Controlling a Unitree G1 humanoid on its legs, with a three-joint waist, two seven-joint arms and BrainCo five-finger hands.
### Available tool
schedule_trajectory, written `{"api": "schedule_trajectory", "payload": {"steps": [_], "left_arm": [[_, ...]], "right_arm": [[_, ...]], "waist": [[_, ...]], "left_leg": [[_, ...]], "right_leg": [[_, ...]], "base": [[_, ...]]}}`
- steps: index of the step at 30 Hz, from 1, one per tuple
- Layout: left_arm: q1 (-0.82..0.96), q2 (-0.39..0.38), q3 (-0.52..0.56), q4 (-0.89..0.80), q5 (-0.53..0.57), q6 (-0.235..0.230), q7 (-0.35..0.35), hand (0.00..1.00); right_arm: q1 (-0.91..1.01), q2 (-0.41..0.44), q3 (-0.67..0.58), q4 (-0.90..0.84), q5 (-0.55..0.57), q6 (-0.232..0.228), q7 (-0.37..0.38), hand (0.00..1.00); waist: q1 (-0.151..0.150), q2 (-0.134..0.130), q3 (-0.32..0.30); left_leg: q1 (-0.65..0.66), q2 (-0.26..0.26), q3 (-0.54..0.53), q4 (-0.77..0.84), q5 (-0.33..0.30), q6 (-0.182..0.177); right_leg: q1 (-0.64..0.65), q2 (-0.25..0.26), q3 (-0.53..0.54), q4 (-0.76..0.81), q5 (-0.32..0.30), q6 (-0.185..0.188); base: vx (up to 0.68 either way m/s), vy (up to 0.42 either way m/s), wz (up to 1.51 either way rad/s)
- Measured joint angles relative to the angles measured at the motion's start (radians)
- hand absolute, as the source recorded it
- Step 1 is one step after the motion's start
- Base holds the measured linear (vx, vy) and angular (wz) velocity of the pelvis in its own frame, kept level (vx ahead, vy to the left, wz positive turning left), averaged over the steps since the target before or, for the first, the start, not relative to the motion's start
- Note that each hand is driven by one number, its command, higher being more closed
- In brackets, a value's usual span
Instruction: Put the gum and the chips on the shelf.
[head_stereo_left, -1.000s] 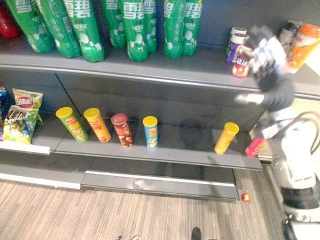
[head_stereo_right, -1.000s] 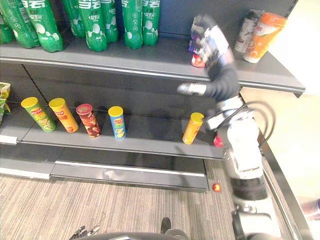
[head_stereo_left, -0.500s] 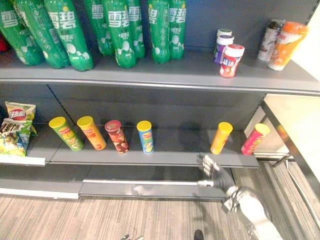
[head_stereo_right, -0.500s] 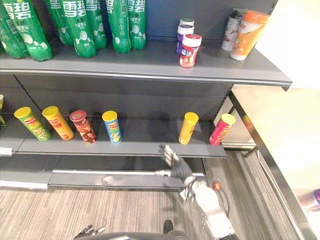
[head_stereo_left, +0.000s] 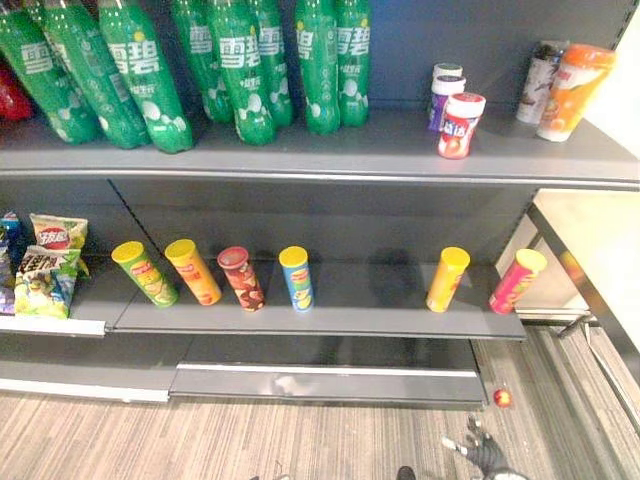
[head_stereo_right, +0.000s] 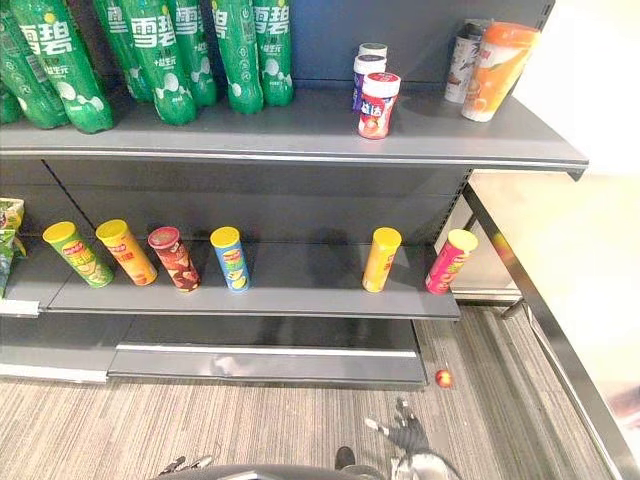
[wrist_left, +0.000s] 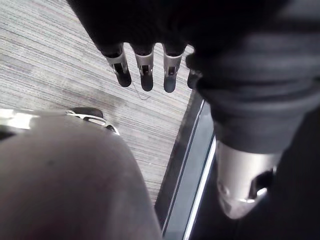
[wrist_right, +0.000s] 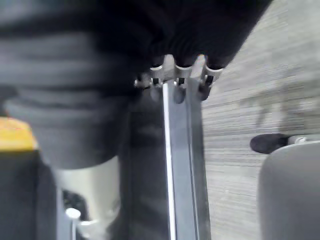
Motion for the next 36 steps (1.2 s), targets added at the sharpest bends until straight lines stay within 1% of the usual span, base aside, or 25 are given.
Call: {"api": "schedule_trajectory", "payload": {"steps": [4,5,6,7,8,10,11,13,15,16,17,18,19,20,21,23,24,25,26,27,29,30,31,32,36], "left_arm": [[-0.008,-0.008,0.014,0.034,0.001,0.005,0.000,0.00],[-0.010,-0.012,0.022,0.037,-0.001,0.005,0.001,0.00],[-0.010,-0.018,0.030,0.038,-0.003,0.005,0.001,0.00],[-0.011,-0.020,0.031,0.038,-0.003,0.004,0.001,0.00],[-0.014,-0.023,0.033,0.038,-0.004,0.004,0.000,0.00],[-0.017,-0.022,0.034,0.038,-0.031,0.004,-0.001,0.00],[-0.016,-0.019,0.046,0.041,-0.043,0.005,-0.005,0.00],[-0.028,-0.020,0.079,0.060,-0.044,0.007,-0.009,0.00],[-0.033,-0.028,0.113,0.063,-0.043,0.011,-0.011,0.00],[-0.029,-0.036,0.132,0.055,-0.041,0.014,-0.013,0.00],[-0.024,-0.037,0.139,0.052,-0.039,0.015,-0.013,0.00],[-0.023,-0.037,0.142,0.052,-0.039,0.017,-0.012,0.00],[-0.024,-0.037,0.144,0.050,-0.037,0.018,-0.009,0.00],[-0.028,-0.036,0.140,0.044,-0.037,0.016,-0.004,0.00],[-0.027,-0.032,0.133,0.038,-0.037,0.016,-0.003,0.00],[-0.036,-0.008,0.107,0.033,-0.042,0.016,0.003,0.00],[-0.042,-0.003,0.106,0.031,-0.042,0.015,0.007,0.00],[-0.061,0.001,0.106,0.030,-0.042,0.015,0.019,0.00],[-0.069,0.005,0.105,0.032,-0.042,0.016,0.025,0.00],[-0.073,0.000,0.102,0.036,-0.042,0.015,0.033,0.00],[-0.081,-0.012,0.084,0.033,-0.043,0.013,0.041,0.00],[-0.087,-0.013,0.084,0.027,-0.045,0.008,0.041,0.00],[-0.087,-0.012,0.086,0.024,-0.046,0.004,0.041,0.00],[-0.088,-0.011,0.086,0.024,-0.065,0.004,0.041,0.00],[-0.087,-0.008,0.085,0.026,-0.069,-0.002,0.041,0.00]], "right_arm": [[0.040,0.002,-0.048,0.043,0.006,0.014,0.004,0.00],[0.042,0.006,-0.068,0.061,0.028,0.021,0.006,0.00],[0.044,0.013,-0.098,0.075,0.036,0.032,0.002,0.00],[0.044,0.015,-0.104,0.075,0.037,0.035,0.000,0.00],[0.043,0.017,-0.120,0.075,0.042,0.053,-0.006,0.00],[0.045,0.019,-0.136,0.075,0.047,0.065,-0.017,0.00],[0.052,0.026,-0.147,0.075,0.067,0.070,-0.022,0.00],[0.074,0.057,-0.211,0.071,0.101,0.066,-0.039,0.00],[0.110,0.083,-0.261,0.064,0.117,0.054,-0.047,0.00],[0.138,0.101,-0.292,0.051,0.121,0.049,-0.047,0.00],[0.155,0.117,-0.301,0.029,0.121,0.044,-0.047,0.00],[0.157,0.121,-0.300,0.029,0.120,0.042,-0.045,0.00],[0.155,0.125,-0.300,0.030,0.121,0.042,-0.044,0.00],[0.150,0.125,-0.302,0.032,0.121,0.042,-0.040,0.00],[0.150,0.125,-0.302,0.033,0.121,0.042,-0.040,0.00],[0.135,0.125,-0.312,0.050,0.120,0.038,-0.039,0.00],[0.125,0.125,-0.319,0.063,0.119,0.038,-0.040,0.00],[0.098,0.127,-0.328,0.077,0.119,0.038,-0.042,0.00],[0.086,0.124,-0.328,0.076,0.119,0.037,-0.042,0.00],[0.073,0.123,-0.327,0.071,0.116,0.022,-0.042,0.00],[0.070,0.120,-0.328,0.072,0.110,0.018,-0.045,0.00],[0.063,0.121,-0.326,0.072,0.109,0.018,-0.047,0.00],[0.056,0.123,-0.324,0.073,0.108,0.018,-0.048,0.00],[0.041,0.121,-0.318,0.073,0.101,0.018,-0.049,0.00],[0.040,0.120,-0.308,0.079,0.102,0.017,-0.054,0.00]], "waist": [[-0.002,0.003,0.006],[-0.004,0.013,0.013],[-0.004,0.005,0.022],[-0.003,0.006,0.023],[-0.006,0.013,0.027],[-0.012,0.015,0.031],[-0.027,0.011,0.042],[-0.031,0.004,0.071],[-0.030,-0.006,0.084],[-0.025,-0.005,0.090],[-0.026,0.000,0.099],[-0.027,0.001,0.100],[-0.028,0.013,0.099],[-0.028,0.013,0.109],[-0.026,0.012,0.109],[-0.027,-0.007,0.110],[-0.026,-0.014,0.112],[-0.025,-0.033,0.124],[-0.025,-0.025,0.133],[-0.029,-0.013,0.138],[-0.027,-0.011,0.136],[-0.025,-0.014,0.131],[-0.025,-0.019,0.131],[-0.026,-0.022,0.132],[-0.026,-0.029,0.124]], "left_leg": [[0.018,0.002,-0.002,-0.002,-0.001,-0.001],[0.033,0.001,0.000,-0.003,-0.001,-0.001],[0.040,0.003,0.004,0.005,-0.010,0.000],[0.039,0.005,0.006,0.012,-0.016,-0.001],[0.023,0.014,0.017,0.054,-0.046,-0.001],[-0.022,0.027,0.025,0.146,-0.091,0.006],[-0.043,0.031,0.029,0.198,-0.112,0.015],[-0.050,0.032,0.058,0.244,-0.134,0.022],[-0.060,0.035,0.111,0.276,-0.151,0.035],[-0.058,0.041,0.175,0.273,-0.152,0.043],[-0.055,0.056,0.247,0.269,-0.151,0.052],[-0.054,0.068,0.285,0.269,-0.151,0.053],[-0.051,0.099,0.356,0.269,-0.150,0.053],[-0.032,0.126,0.423,0.257,-0.139,0.048],[-0.024,0.137,0.453,0.248,-0.131,0.043],[-0.021,0.151,0.536,0.226,-0.098,0.035],[-0.023,0.151,0.554,0.230,-0.094,0.032],[-0.022,0.155,0.584,0.249,-0.087,0.034],[-0.020,0.157,0.589,0.247,-0.079,0.038],[-0.020,0.159,0.587,0.226,-0.055,0.040],[-0.005,0.151,0.584,0.184,-0.028,0.017],[-0.006,0.148,0.594,0.170,-0.015,-0.005],[-0.006,0.148,0.595,0.171,-0.012,-0.009],[-0.011,0.152,0.596,0.170,-0.005,-0.018],[-0.015,0.162,0.590,0.161,0.017,-0.027]], "right_leg": [[0.017,0.001,-0.006,-0.001,-0.001,0.000],[0.031,0.001,-0.005,-0.001,-0.001,0.000],[0.032,0.003,-0.001,0.011,-0.008,-0.004],[0.029,0.003,0.001,0.021,-0.014,-0.004],[0.002,0.004,0.008,0.079,-0.044,-0.001],[-0.058,0.003,0.023,0.180,-0.088,0.002],[-0.086,0.000,0.036,0.231,-0.100,0.004],[-0.098,-0.001,0.064,0.255,-0.099,0.012],[-0.116,-0.001,0.095,0.239,-0.092,0.033],[-0.128,-0.025,0.042,0.220,-0.104,0.023],[-0.151,-0.056,-0.046,0.231,-0.108,0.010],[-0.172,-0.067,-0.096,0.261,-0.112,0.000],[-0.201,-0.086,-0.192,0.351,-0.132,-0.030],[-0.199,-0.108,-0.270,0.449,-0.151,-0.059],[-0.193,-0.120,-0.296,0.492,-0.157,-0.062],[-0.139,-0.189,-0.357,0.586,-0.166,-0.072],[-0.118,-0.209,-0.364,0.586,-0.159,-0.069],[-0.096,-0.196,-0.376,0.526,-0.166,-0.050],[-0.089,-0.180,-0.398,0.499,-0.161,-0.055],[-0.071,-0.151,-0.398,0.431,-0.157,-0.061],[-0.037,-0.118,-0.393,0.324,-0.156,-0.058],[-0.009,-0.090,-0.385,0.223,-0.143,-0.036],[0.000,-0.082,-0.380,0.185,-0.139,-0.028],[0.011,-0.064,-0.371,0.132,-0.118,-0.014],[0.040,-0.032,-0.367,0.043,-0.078,-0.027]], "base": [[0.00,-0.004,0.01],[-0.03,-0.005,-0.05],[-0.02,0.001,-0.07],[-0.05,0.014,-0.11],[-0.06,0.016,-0.11],[-0.06,0.016,-0.18],[-0.05,0.025,-0.20],[-0.09,0.065,-0.42],[-0.15,0.109,-0.76],[-0.17,0.151,-1.29],[-0.15,0.148,-1.50],[-0.16,0.121,-1.75],[-0.11,0.082,-1.77],[-0.08,0.061,-1.75],[-0.03,-0.005,-1.59],[0.01,-0.084,-1.26],[0.06,-0.166,-1.13],[0.03,-0.182,-0.95],[-0.07,-0.197,-1.06],[-0.10,-0.194,-0.78],[-0.07,-0.208,-0.56],[-0.07,-0.186,-0.34],[-0.13,-0.209,-0.38],[-0.13,-0.122,-0.23],[-0.16,-0.082,-0.04]]}}
